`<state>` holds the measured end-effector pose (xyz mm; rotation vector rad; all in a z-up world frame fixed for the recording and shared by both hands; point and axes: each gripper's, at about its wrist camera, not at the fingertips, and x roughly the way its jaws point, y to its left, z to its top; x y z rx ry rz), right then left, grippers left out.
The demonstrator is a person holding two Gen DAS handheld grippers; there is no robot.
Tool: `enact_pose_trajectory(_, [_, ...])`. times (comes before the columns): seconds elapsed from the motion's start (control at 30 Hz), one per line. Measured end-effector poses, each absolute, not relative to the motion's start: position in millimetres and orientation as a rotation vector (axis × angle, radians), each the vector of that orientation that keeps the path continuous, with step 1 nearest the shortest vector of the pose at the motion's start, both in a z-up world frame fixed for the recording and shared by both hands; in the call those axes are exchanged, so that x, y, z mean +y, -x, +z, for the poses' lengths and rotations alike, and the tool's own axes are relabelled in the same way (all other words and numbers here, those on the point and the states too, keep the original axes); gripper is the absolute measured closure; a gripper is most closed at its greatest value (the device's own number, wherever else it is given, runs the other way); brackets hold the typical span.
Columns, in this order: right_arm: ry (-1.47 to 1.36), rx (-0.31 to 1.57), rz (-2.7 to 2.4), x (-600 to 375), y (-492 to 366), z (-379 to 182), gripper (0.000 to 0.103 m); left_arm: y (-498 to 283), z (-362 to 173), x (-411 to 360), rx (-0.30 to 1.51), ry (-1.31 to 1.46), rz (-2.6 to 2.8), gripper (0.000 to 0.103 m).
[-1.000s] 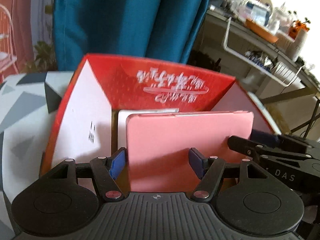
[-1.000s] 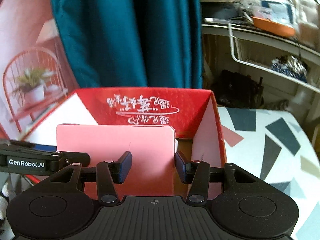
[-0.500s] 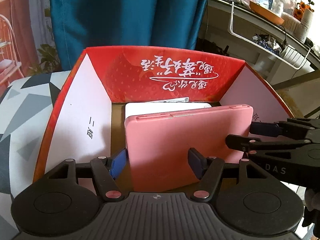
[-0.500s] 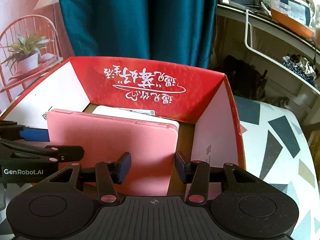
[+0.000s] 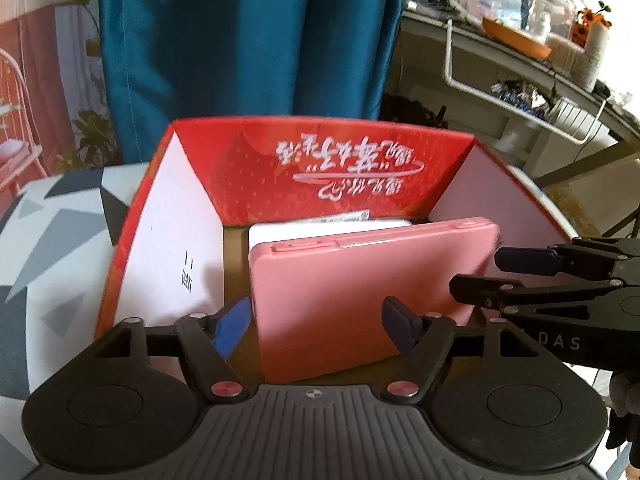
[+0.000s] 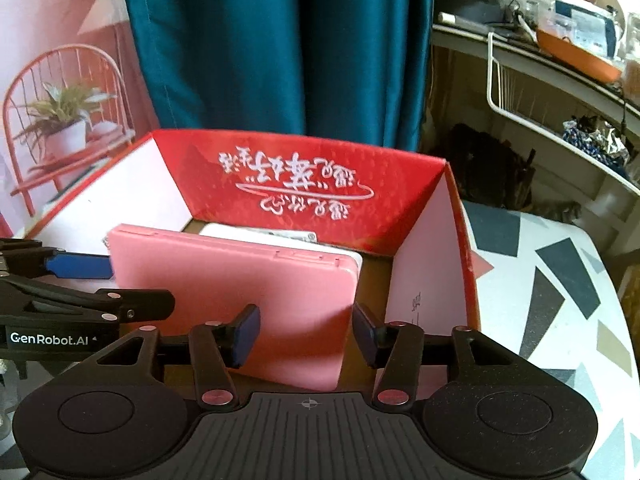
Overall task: Organize rigid objects
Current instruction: 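Lower the pink case onto the white case and open the right tool, then move the right tool back to the small items beside the box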
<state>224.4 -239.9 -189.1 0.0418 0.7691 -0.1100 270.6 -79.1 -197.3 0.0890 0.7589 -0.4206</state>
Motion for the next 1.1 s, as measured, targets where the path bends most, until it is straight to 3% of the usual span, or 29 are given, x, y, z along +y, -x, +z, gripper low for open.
enact_pose_trajectory(0.27, [-0.023,0.685,-0.121,-236.2,-206.8,-168.1,0.045,-252.0,-178.7,-70.6,0.663,-0.124,-0.387,0.019])
enact_pose_trajectory(0.4, [-0.016,0.629,-0.136,-234.3,-194.6,-161.3,0.020,-238.0,-172.0,-63.7,0.626,-0.135,-0.382,0.005])
enact_pose_trajectory(0.53, [-0.011,0.579,-0.129,-229.3,-180.7,-153.5,0.001,-224.0,-161.7,-56.3,0.603,-0.136,-0.375,0.000])
enact_pose_trajectory(1.1, [-0.067,0.515,-0.137,-211.9,-120.0,-134.0,0.000,-169.4,-141.2,-32.2,0.583,-0.060,-0.335,0.000])
